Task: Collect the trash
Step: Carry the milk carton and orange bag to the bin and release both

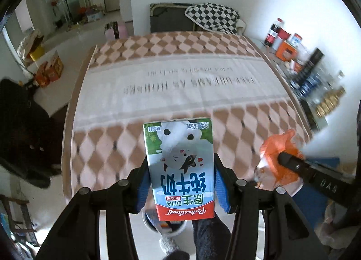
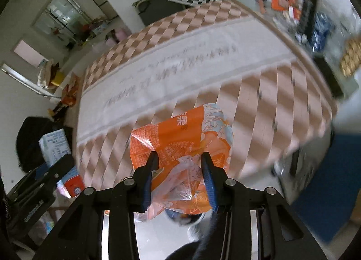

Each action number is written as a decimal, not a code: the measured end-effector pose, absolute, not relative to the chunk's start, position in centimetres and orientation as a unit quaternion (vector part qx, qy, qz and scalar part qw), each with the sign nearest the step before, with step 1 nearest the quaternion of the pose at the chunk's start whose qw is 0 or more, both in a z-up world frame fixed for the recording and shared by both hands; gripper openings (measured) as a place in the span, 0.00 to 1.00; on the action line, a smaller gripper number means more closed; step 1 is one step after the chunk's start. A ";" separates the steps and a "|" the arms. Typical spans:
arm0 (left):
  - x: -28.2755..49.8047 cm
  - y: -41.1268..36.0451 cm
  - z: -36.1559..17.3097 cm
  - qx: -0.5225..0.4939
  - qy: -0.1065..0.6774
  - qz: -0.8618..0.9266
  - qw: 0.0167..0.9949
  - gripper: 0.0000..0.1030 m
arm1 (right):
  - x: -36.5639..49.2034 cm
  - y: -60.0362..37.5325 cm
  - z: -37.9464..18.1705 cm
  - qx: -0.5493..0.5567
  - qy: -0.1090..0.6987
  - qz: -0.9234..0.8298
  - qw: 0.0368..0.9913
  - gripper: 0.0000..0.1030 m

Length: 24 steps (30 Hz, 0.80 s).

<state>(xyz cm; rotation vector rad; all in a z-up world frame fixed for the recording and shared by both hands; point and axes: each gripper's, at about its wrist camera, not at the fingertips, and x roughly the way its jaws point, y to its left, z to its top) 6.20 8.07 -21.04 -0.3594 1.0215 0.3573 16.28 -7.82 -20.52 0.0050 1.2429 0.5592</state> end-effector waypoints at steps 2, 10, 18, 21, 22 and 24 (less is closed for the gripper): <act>2.7 7.4 -22.2 -0.184 0.493 0.164 0.834 0.44 | 12.5 -8.6 -21.6 0.002 0.589 0.258 0.766 0.39; -6.9 7.2 -33.1 -0.262 0.578 0.165 0.755 0.45 | 2.3 -11.5 -32.6 -0.037 0.675 0.230 0.700 0.39; -7.8 9.0 -52.2 -0.341 0.632 0.171 0.675 0.45 | 1.7 -10.9 -51.7 -0.033 0.733 0.191 0.652 0.39; -7.4 10.0 -59.6 -0.373 0.636 0.167 0.655 0.46 | 2.6 -10.2 -58.9 -0.028 0.741 0.186 0.644 0.39; -6.9 10.5 -62.6 -0.393 0.634 0.163 0.646 0.46 | 2.9 -9.9 -61.2 -0.024 0.744 0.187 0.641 0.39; -6.8 10.9 -66.4 -0.417 0.633 0.157 0.634 0.47 | 3.3 -9.1 -65.8 -0.015 0.751 0.189 0.632 0.39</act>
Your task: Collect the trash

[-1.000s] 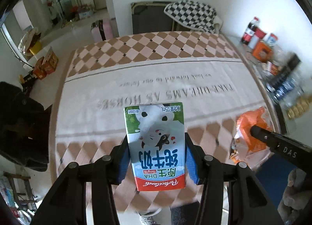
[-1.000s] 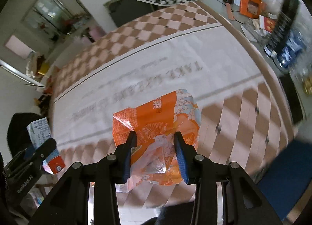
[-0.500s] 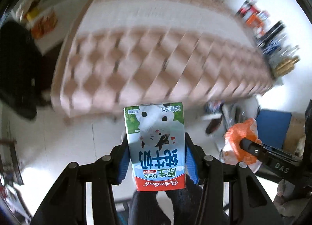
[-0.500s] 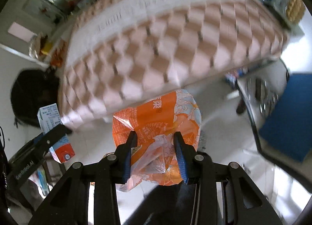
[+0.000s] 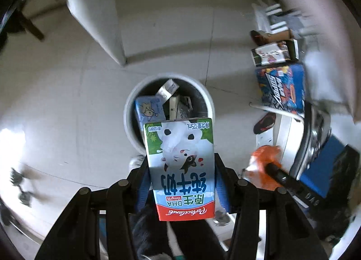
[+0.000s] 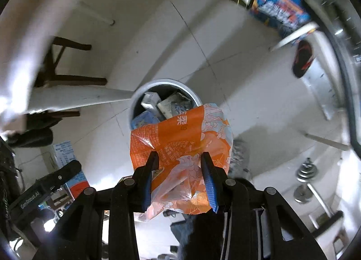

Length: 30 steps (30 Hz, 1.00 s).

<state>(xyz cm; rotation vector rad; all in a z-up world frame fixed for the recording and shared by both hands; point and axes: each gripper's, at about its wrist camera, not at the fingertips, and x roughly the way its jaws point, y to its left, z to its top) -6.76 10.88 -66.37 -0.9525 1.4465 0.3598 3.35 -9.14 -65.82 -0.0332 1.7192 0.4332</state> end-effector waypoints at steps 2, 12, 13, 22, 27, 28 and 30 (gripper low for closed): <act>-6.0 11.4 -70.2 -0.442 0.630 0.148 0.621 0.47 | 3.8 -8.2 -69.9 -0.014 0.756 0.194 0.625 0.39; -9.0 13.7 -72.8 -0.461 0.617 0.170 0.615 0.91 | 4.0 -5.2 -77.8 -0.007 0.775 0.236 0.586 0.83; -9.5 13.5 -72.2 -0.449 0.620 0.179 0.617 0.91 | 4.0 -5.3 -77.5 0.002 0.772 0.244 0.587 0.91; -11.7 10.6 -65.7 -0.344 0.630 0.252 0.649 0.92 | 3.1 -6.0 -70.3 -0.075 0.725 0.258 0.634 0.96; -12.2 8.7 -60.9 -0.327 0.631 0.259 0.654 0.92 | 1.8 -7.1 -63.8 -0.142 0.703 0.257 0.648 0.96; -12.3 8.1 -59.2 -0.324 0.631 0.258 0.656 0.92 | 1.5 -7.3 -62.3 -0.149 0.699 0.259 0.649 0.96; -12.4 7.3 -56.7 -0.318 0.631 0.254 0.661 0.92 | 0.7 -7.6 -58.9 -0.162 0.694 0.265 0.650 0.96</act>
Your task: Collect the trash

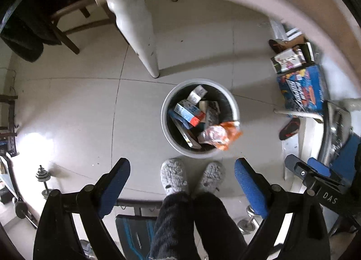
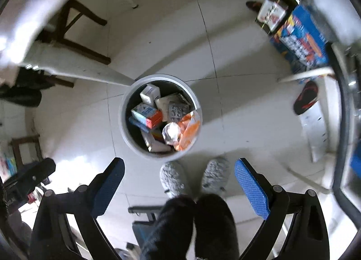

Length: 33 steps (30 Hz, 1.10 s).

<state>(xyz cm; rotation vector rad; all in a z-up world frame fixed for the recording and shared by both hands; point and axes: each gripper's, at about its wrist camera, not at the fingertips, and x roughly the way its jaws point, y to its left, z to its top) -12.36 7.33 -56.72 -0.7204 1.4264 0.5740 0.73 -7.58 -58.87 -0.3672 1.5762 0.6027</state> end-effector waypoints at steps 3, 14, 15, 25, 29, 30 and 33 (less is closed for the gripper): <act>-12.8 6.1 -52.0 -0.307 0.634 0.248 0.665 0.92 | -0.4 -7.9 -53.2 -0.171 0.690 0.277 0.647 0.96; -15.7 3.3 -33.4 -0.310 0.600 0.205 0.708 0.92 | -3.6 -10.9 -31.3 -0.157 0.682 0.333 0.632 0.96; -15.9 3.1 -32.2 -0.311 0.597 0.200 0.712 0.92 | -3.7 -11.2 -29.6 -0.153 0.679 0.337 0.634 0.96; -18.5 1.2 -21.4 -0.334 0.535 0.167 0.758 0.92 | -6.6 -15.1 -16.8 -0.130 0.649 0.388 0.642 0.96; -19.5 1.0 -18.7 -0.336 0.514 0.161 0.773 0.92 | -7.9 -15.6 -13.3 -0.112 0.639 0.409 0.642 0.96; -19.7 0.9 -18.1 -0.336 0.509 0.159 0.776 0.92 | -8.1 -15.7 -12.6 -0.110 0.636 0.413 0.642 0.96; -20.0 0.7 -16.9 -0.336 0.499 0.155 0.784 0.92 | -8.7 -15.9 -11.0 -0.105 0.628 0.424 0.644 0.96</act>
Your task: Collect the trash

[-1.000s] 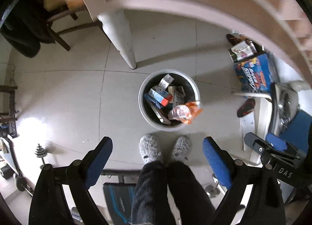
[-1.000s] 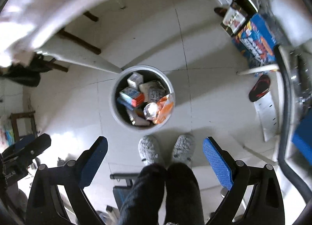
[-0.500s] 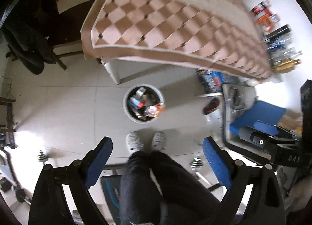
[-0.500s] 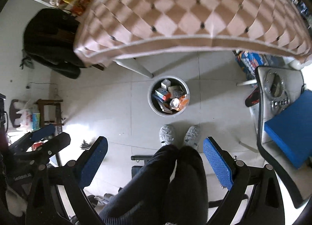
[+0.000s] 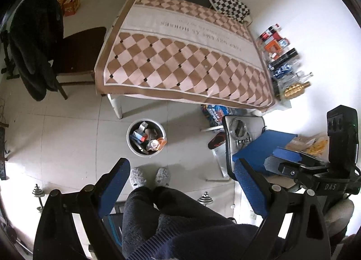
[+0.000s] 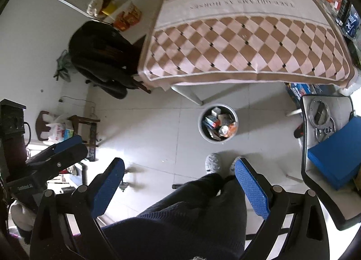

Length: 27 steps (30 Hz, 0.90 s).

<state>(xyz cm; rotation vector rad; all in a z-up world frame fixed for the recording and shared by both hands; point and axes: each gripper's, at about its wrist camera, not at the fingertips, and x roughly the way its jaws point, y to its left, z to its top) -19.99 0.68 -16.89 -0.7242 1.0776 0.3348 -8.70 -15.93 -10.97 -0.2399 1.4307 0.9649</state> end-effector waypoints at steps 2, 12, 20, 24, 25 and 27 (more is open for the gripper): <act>-20.4 0.7 -16.3 -0.333 0.497 0.152 0.787 0.92 | -8.9 -16.0 -10.1 -0.103 0.624 0.426 0.647 0.96; -20.6 0.8 -14.9 -0.326 0.486 0.145 0.798 0.92 | -8.8 -15.3 -9.5 -0.101 0.625 0.428 0.646 1.00; -20.4 0.9 -14.6 -0.326 0.483 0.138 0.801 1.00 | -8.6 -15.2 -8.8 -0.101 0.624 0.430 0.645 1.00; -20.3 1.0 -14.4 -0.324 0.485 0.132 0.801 1.00 | -8.6 -15.3 -8.6 -0.103 0.623 0.430 0.645 1.00; -20.3 1.1 -14.4 -0.323 0.486 0.131 0.802 1.00 | -8.6 -15.2 -8.5 -0.104 0.623 0.429 0.645 1.00; -20.1 1.0 -14.3 -0.322 0.486 0.130 0.802 1.00 | -8.5 -15.2 -8.6 -0.103 0.625 0.428 0.644 1.00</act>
